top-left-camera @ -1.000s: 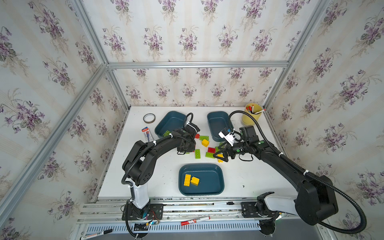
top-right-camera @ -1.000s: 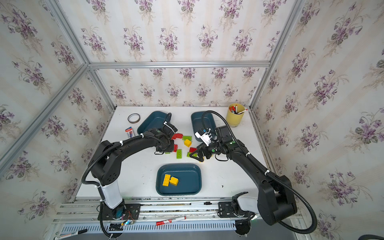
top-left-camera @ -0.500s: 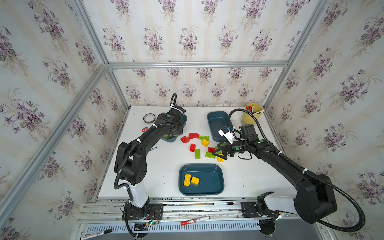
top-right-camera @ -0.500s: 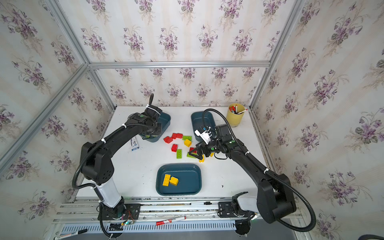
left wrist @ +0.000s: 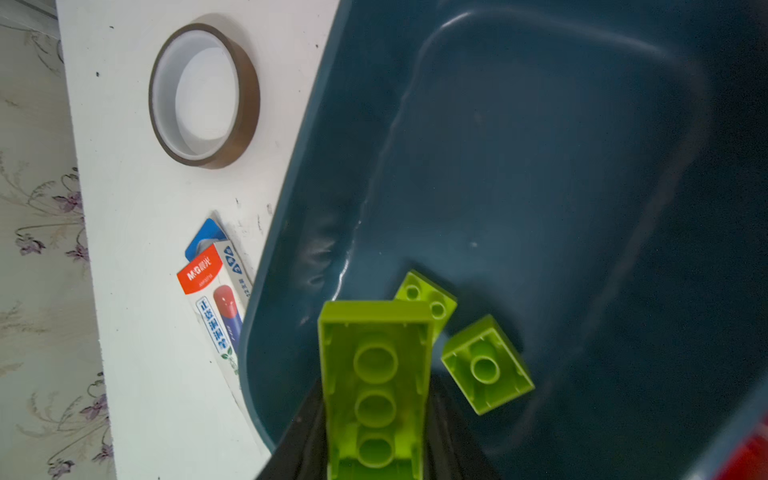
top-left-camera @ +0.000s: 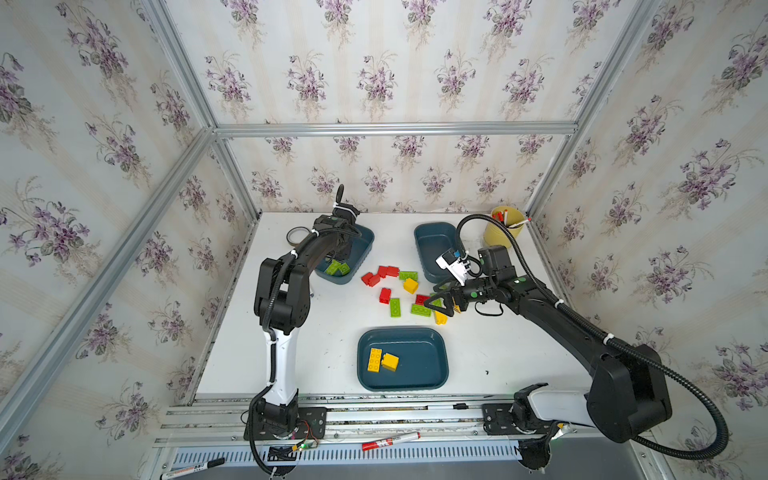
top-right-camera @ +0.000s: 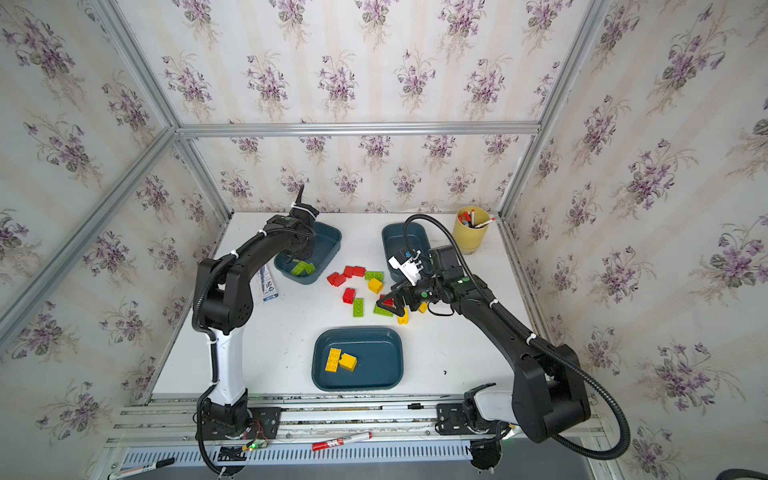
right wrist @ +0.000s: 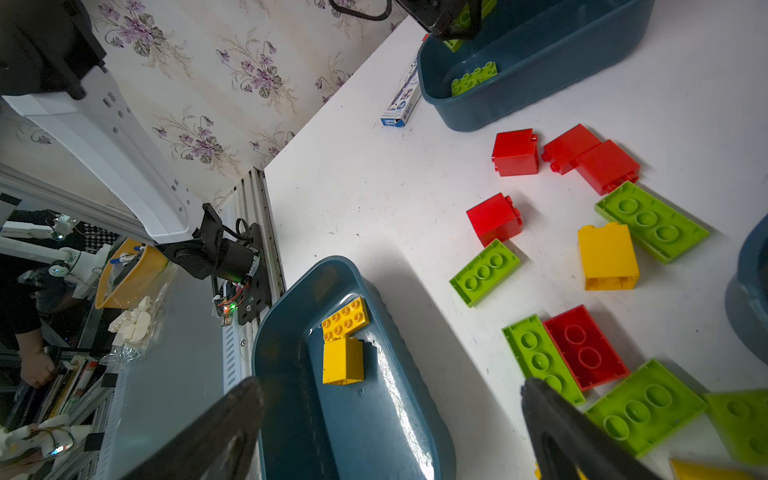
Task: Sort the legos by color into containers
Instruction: 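Carry the lime-green brick into the teal bin holding lime-green bricks and release, then lower the left gripper onto a small red brick and grasp it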
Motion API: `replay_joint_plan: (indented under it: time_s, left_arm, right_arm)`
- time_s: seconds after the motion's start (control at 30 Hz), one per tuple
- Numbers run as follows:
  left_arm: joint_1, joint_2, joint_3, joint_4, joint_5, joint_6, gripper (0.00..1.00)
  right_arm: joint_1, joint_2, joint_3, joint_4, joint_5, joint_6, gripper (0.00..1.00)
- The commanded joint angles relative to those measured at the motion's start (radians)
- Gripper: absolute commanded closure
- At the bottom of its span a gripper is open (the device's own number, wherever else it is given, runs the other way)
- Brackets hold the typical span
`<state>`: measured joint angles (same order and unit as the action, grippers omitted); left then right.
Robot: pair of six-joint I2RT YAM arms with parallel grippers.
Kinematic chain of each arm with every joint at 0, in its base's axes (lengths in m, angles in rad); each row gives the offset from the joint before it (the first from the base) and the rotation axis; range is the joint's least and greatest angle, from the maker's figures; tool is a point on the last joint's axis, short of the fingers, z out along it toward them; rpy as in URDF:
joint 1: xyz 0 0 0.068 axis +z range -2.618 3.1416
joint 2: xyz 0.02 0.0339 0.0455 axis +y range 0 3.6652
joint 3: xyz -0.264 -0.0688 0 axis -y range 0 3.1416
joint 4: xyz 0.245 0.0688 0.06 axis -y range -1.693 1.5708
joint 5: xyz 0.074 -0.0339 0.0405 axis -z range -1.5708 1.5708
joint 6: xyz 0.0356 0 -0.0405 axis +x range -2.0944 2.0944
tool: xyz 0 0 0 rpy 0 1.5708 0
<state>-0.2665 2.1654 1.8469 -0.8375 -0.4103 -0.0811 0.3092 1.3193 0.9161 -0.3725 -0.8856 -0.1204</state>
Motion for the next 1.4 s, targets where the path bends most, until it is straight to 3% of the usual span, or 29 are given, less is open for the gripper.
replay_joint_plan:
  time_s: [0.0, 0.07, 0.2, 0.43, 0.8, 1.0, 1.37]
  left_arm:
    - [0.005, 0.033, 0.033, 0.002, -0.059, 0.056, 0.65]
    - [0.013, 0.05, 0.05, 0.0, -0.061, 0.061, 0.62]
    - [0.012, 0.045, 0.054, -0.007, -0.032, 0.058, 0.46]
    - [-0.005, -0.092, -0.031, -0.011, 0.117, 0.056, 0.3]
    - [-0.137, -0.27, -0.154, -0.01, 0.376, 0.137, 0.29]
    - [-0.198, -0.201, -0.128, 0.002, 0.461, 0.161, 0.32]
    - [-0.212, -0.059, -0.139, 0.085, 0.463, 0.209, 0.4]
  right_arm:
    - [0.002, -0.002, 0.015, 0.0, -0.007, -0.001, 0.0]
    - [0.002, -0.003, 0.016, -0.007, -0.003, -0.004, 0.0]
    - [0.002, 0.003, 0.023, -0.015, 0.0, -0.011, 0.0]
    - [0.002, 0.024, 0.043, -0.027, 0.0, -0.027, 0.0]
    - [0.002, 0.03, 0.037, -0.025, 0.004, -0.036, 0.0]
    - [0.002, 0.02, 0.022, -0.022, 0.01, -0.033, 0.0]
    - [0.001, -0.014, -0.004, -0.03, 0.031, -0.028, 0.0]
